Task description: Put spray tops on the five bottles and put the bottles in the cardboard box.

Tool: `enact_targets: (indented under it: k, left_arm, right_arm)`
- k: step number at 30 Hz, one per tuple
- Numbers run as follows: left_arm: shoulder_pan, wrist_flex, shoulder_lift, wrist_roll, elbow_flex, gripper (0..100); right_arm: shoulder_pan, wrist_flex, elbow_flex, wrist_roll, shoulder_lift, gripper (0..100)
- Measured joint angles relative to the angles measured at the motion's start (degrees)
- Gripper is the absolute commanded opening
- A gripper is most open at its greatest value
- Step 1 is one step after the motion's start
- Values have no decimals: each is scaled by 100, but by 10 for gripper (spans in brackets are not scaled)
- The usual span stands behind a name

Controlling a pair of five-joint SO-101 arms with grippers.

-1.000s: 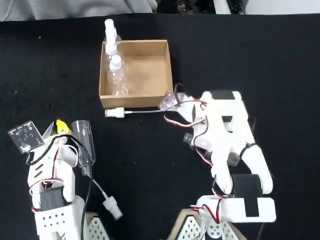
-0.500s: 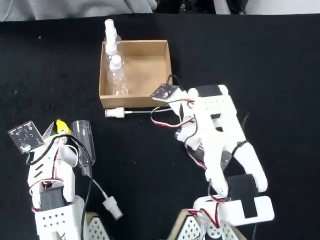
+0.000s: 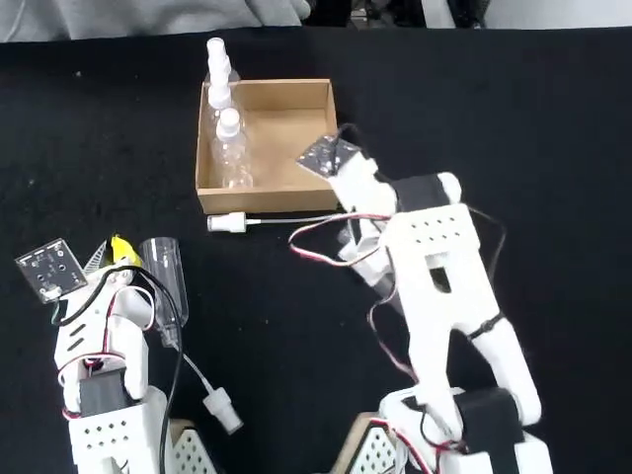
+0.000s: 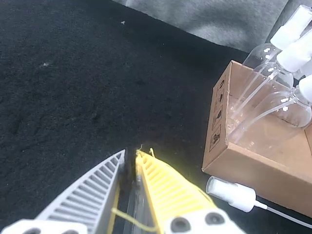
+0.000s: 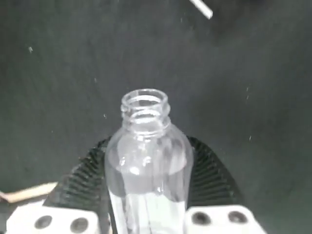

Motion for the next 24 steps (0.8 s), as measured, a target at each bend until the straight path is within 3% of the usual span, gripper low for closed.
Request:
enact_targets:
  k: [24]
  left_arm:
    - [0,0,0,0,0,30]
  right_arm:
    - [-273,-1477,2057,-844,-2690,53]
